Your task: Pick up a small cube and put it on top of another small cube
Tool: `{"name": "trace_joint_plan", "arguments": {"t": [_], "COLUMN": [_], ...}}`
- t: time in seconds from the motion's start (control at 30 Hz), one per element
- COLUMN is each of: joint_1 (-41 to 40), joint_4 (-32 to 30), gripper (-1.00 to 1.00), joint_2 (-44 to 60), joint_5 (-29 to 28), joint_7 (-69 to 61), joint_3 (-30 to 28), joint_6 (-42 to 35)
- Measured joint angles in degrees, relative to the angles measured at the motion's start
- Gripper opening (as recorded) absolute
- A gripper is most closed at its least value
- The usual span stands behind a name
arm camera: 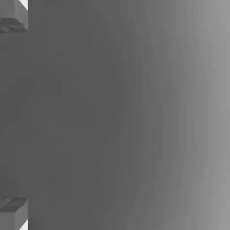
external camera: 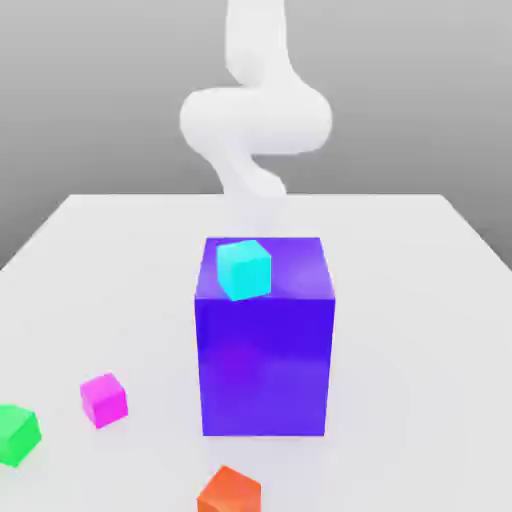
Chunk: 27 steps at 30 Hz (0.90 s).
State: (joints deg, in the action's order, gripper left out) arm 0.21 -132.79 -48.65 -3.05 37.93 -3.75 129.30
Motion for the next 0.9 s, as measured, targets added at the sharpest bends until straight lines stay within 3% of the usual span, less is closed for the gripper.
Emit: {"name": "trace_joint_plan", "arguments": {"t": [0.47, 0.9], "joint_1": [1.72, 10.37], "joint_4": [-6.90, -14.05], "gripper": [0.00, 0.00], "joint_2": [-8.64, -1.01], "joint_5": [-17.29, -33.59], "joint_7": [-44.81, -82.84], "joint_3": [-24.09, -50.54], "joint_6": [-7.78, -2.38]}}
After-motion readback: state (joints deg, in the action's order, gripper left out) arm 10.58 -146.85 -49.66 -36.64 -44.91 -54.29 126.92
